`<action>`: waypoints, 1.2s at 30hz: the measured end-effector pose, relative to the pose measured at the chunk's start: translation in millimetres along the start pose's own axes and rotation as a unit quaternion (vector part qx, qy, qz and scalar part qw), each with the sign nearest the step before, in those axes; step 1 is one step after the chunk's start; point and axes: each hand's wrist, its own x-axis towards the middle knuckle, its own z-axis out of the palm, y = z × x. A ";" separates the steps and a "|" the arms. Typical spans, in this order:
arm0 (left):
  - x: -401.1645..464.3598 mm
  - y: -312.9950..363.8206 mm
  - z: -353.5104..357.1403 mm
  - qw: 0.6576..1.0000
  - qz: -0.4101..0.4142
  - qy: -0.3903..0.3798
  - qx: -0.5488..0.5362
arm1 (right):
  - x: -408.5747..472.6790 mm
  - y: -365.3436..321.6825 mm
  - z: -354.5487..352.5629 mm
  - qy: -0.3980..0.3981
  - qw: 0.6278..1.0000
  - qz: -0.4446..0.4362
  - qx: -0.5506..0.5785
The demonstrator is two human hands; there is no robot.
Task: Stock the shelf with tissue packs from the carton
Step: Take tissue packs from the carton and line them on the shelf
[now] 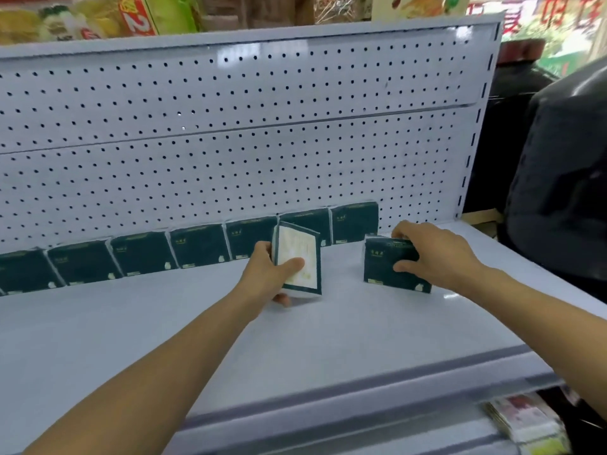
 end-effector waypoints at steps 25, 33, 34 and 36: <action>74.6 37.3 79.3 0.997 0.022 -0.035 0.068 | 147.0 115.1 60.3 0.103 0.993 -0.051 -0.010; 77.6 36.3 78.4 0.998 0.022 -0.018 0.057 | 151.1 111.9 66.7 0.139 0.987 -0.080 -0.019; 77.0 35.8 78.5 0.998 0.020 -0.017 0.056 | 149.9 111.8 66.4 0.138 0.987 -0.077 -0.021; 75.2 33.9 77.9 0.998 0.019 -0.012 0.054 | 145.6 111.6 65.6 0.167 0.983 -0.071 -0.021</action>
